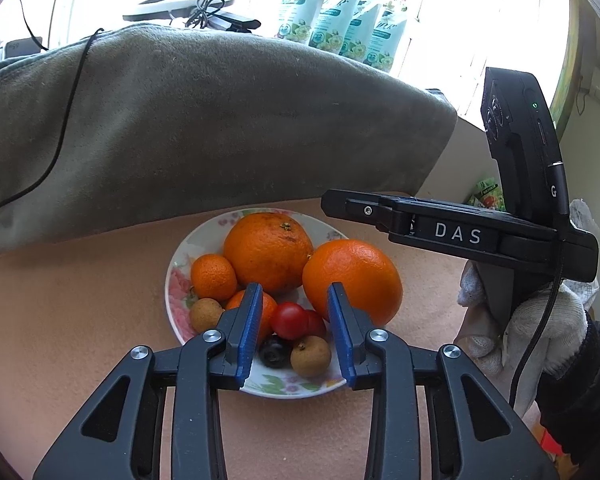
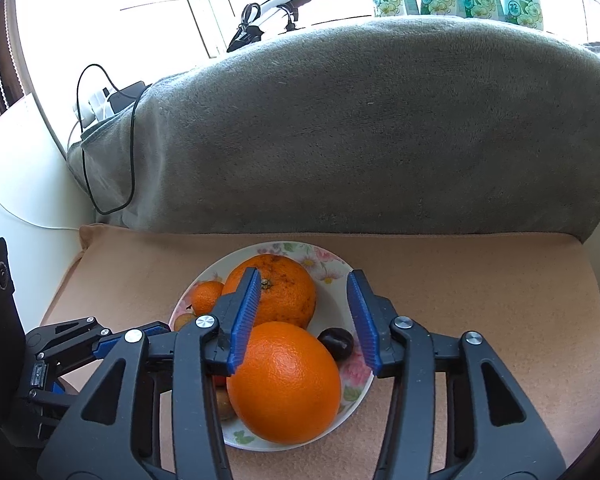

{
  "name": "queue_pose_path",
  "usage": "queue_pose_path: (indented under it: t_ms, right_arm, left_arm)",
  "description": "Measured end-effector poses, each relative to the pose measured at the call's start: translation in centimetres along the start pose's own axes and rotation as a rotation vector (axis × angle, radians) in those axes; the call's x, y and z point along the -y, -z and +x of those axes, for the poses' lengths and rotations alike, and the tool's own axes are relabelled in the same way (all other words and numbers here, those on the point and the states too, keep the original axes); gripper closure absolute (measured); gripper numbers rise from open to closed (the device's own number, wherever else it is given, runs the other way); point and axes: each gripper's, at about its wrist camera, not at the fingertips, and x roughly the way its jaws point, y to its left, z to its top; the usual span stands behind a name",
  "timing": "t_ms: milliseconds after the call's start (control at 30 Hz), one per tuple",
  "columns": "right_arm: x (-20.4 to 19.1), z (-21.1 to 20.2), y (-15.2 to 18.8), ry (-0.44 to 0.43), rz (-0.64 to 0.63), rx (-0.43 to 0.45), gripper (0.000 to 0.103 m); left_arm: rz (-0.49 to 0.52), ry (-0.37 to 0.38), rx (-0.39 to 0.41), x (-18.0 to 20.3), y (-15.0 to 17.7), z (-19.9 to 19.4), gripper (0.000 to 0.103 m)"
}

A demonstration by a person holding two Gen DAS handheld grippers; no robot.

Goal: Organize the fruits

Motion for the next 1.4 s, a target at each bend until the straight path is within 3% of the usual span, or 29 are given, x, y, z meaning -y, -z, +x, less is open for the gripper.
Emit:
queue_pose_path:
  t_ms: [100,167,200,267,400,467,500,700,767,1300,1400]
  right_arm:
    - [0.1,-0.2,0.0,-0.005,0.005,0.002,0.051]
    - [0.0,-0.4,0.0,0.002,0.009,0.008,0.035]
    - [0.0,-0.5,0.0,0.003,0.012,0.013,0.033]
    - [0.0,-0.9,0.1,0.004,0.022,0.022,0.032]
    - [0.0,-1.7,0.3,0.0,0.048,0.028,0.031]
    - [-0.2,-2.3,0.6,0.002,0.047,0.036,0.016]
    - [-0.4,-2.7,0.9,0.007,0.044,0.048,0.014]
    - [-1.8,-5.8,2.2,0.035,0.007,0.093,0.011]
    - [-2.2,-6.7,2.8,0.045,-0.002,0.095,0.008]
    - [-4.2,-11.1,7.6,0.161,-0.035,0.093,0.008]
    - [-4.2,-11.7,8.0,0.166,-0.029,0.095,0.008]
  left_arm:
    - [-0.004,-0.003,0.005,-0.1,0.0,-0.2,0.056]
    - [-0.005,-0.004,0.008,-0.2,0.0,-0.3,0.051]
    - [-0.004,-0.005,0.008,-0.2,0.1,-0.4,0.05]
    - [-0.005,-0.01,0.012,-0.1,0.2,-0.6,0.041]
    - [-0.004,-0.012,0.017,0.1,0.4,-1.4,0.038]
    - [0.0,-0.021,0.021,0.3,0.5,-1.9,0.033]
    - [0.0,-0.025,0.021,0.3,0.6,-2.2,0.033]
    - [-0.019,-0.042,0.028,0.4,1.7,-4.2,0.029]
    - [-0.02,-0.053,0.027,0.6,2.2,-4.9,0.025]
    - [-0.015,-0.163,0.047,1.8,4.9,-9.0,0.024]
    - [-0.022,-0.183,0.045,1.9,5.2,-9.3,0.02]
